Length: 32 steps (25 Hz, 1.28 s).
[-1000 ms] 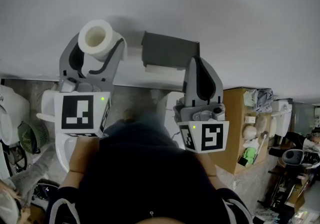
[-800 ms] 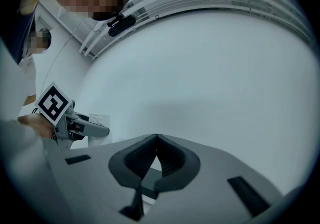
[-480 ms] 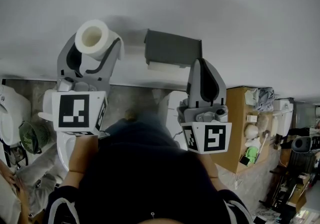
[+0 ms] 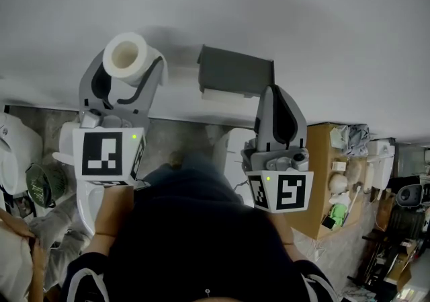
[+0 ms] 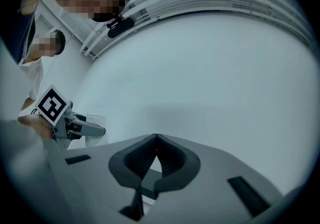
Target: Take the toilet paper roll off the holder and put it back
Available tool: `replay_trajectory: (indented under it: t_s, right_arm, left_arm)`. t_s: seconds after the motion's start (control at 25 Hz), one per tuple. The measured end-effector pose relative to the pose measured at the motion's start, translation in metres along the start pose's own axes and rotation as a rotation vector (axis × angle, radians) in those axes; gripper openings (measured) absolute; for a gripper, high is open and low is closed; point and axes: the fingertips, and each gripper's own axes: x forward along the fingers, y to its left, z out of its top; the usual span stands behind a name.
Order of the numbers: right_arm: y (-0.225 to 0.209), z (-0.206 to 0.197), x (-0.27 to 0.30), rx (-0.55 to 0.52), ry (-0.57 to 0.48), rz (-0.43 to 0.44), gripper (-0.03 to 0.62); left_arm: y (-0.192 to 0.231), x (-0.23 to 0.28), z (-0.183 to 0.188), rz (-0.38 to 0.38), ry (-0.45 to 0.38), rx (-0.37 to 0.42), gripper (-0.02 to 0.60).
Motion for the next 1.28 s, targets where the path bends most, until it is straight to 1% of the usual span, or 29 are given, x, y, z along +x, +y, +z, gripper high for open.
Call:
replay_trajectory:
  t_s: [0.28,0.44,0.6,0.88,1.28]
  right_arm:
    - [-0.011,-0.005,0.003,0.016,-0.003,0.012,0.016]
    - [-0.016,-0.005,0.006,0.032,0.009,0.027,0.017]
    - [-0.025,0.001,0.011,0.041,-0.012,0.044,0.015]
    - [-0.034,-0.001,0.012,0.067,-0.017,0.094,0.016]
    - [-0.052,-0.015,0.002,0.093,-0.036,0.137,0.016]
  left_arm:
    - [-0.003,0.004,0.001,0.009,0.004,0.021,0.311]
    - [-0.005,0.004,0.006,0.017,0.006,0.014,0.311]
    - [-0.011,0.006,0.015,0.022,0.007,0.029,0.311]
    - [-0.018,0.007,0.026,0.056,0.000,0.036,0.311]
    - [-0.034,0.006,0.025,0.099,-0.009,0.025,0.311]
